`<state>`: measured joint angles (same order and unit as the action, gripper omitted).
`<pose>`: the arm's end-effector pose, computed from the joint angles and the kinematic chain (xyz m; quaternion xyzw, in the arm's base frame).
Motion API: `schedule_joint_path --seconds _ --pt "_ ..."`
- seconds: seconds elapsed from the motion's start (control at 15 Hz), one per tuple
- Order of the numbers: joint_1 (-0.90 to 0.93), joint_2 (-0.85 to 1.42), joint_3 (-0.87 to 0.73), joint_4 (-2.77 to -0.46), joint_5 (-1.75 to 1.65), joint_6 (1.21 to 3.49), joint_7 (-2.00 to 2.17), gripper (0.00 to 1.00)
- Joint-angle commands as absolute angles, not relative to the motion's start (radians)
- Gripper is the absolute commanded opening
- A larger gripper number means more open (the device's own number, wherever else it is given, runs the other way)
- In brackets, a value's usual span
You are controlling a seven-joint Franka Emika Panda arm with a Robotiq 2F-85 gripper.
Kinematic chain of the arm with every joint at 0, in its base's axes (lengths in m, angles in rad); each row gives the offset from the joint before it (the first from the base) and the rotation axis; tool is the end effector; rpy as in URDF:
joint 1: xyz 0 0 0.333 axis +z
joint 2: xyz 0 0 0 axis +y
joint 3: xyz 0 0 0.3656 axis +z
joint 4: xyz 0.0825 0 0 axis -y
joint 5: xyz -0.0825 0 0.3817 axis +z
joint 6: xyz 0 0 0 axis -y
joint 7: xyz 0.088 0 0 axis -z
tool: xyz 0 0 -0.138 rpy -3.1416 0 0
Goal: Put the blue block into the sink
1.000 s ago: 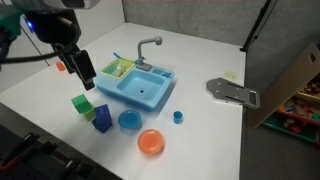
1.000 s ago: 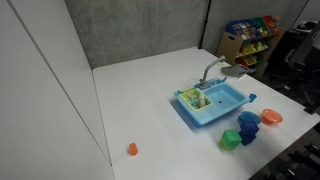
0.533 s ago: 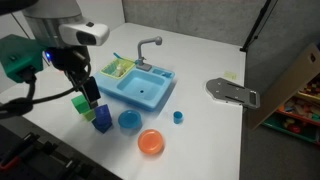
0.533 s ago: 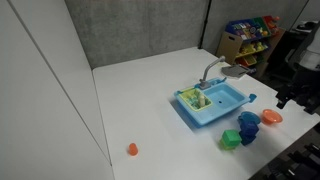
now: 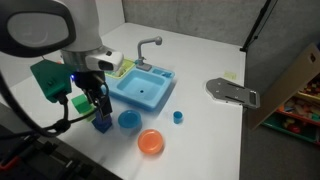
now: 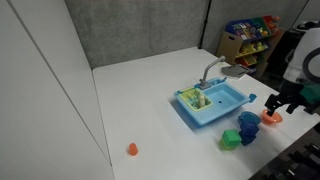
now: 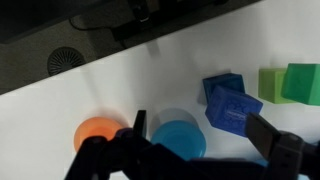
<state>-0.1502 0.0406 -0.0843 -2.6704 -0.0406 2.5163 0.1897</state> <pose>0.3804 -0.0916 0.2302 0.9764 -0.1925 -0.0974 0.0098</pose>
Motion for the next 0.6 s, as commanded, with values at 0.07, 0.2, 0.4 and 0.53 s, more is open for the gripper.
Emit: schedule_joint_path --seconds 0.07,0.2,0.4,0.53 --pt "-0.116 0.164 -0.088 -2.596 -0.015 2.581 0.203 1.0" --pt "-0.096 0.203 -0.082 -2.577 -0.003 2.605 0.209 1.0" --pt "-0.057 0.245 -0.075 -2.562 -0.001 2.627 0.22 1.0" --pt "-0.027 0.267 -0.073 -2.559 -0.012 2.645 0.236 1.0"
